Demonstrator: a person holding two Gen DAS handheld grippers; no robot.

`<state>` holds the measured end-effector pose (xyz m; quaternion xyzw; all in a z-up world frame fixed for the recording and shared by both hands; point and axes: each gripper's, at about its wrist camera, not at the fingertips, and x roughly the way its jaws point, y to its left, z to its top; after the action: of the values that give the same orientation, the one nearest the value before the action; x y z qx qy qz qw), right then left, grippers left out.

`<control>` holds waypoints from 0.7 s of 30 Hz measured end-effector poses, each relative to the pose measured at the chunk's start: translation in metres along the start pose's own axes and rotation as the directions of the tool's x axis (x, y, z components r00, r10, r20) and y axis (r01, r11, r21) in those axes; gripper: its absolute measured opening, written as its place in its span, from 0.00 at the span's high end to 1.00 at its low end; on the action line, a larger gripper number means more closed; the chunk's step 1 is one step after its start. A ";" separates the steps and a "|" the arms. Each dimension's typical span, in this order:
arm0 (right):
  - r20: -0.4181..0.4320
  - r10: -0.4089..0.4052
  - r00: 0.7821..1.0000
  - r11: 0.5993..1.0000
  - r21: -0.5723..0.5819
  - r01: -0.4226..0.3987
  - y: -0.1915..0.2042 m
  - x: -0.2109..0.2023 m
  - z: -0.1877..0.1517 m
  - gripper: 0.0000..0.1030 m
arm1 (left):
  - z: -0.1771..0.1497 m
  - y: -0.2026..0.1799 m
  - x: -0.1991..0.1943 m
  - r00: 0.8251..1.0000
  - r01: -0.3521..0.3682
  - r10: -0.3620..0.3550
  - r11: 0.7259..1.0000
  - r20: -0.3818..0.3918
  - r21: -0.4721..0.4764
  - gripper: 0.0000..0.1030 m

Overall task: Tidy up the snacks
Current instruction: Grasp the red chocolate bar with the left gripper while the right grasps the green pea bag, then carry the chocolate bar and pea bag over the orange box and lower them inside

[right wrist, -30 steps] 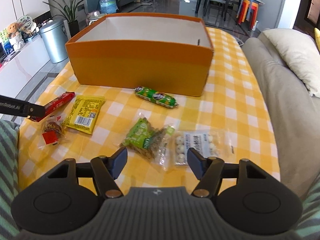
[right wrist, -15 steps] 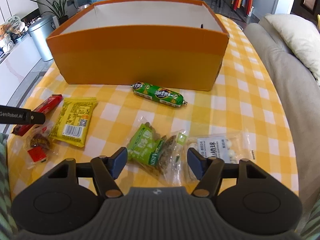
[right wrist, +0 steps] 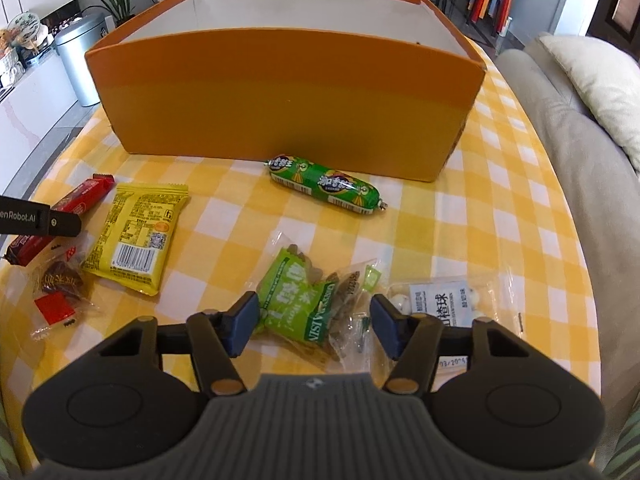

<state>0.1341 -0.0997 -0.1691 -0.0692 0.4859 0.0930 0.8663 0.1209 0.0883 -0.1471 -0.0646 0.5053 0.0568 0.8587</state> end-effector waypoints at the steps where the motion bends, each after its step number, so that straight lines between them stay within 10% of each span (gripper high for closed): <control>1: 0.002 0.004 1.000 1.000 0.001 -0.004 0.000 0.000 0.000 0.49 | 0.000 -0.001 0.000 1.000 0.000 0.000 1.000 0.001 0.002 0.71; 21: 0.084 0.043 0.996 0.999 -0.036 -0.040 -0.003 -0.034 -0.003 0.70 | 0.000 -0.009 -0.062 0.993 0.043 -0.040 0.999 0.111 -0.020 0.74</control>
<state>0.1149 -0.1069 -0.1412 -0.0701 0.4483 0.1221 0.8827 0.0926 0.0774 -0.0926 -0.0813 0.4549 0.0479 0.8856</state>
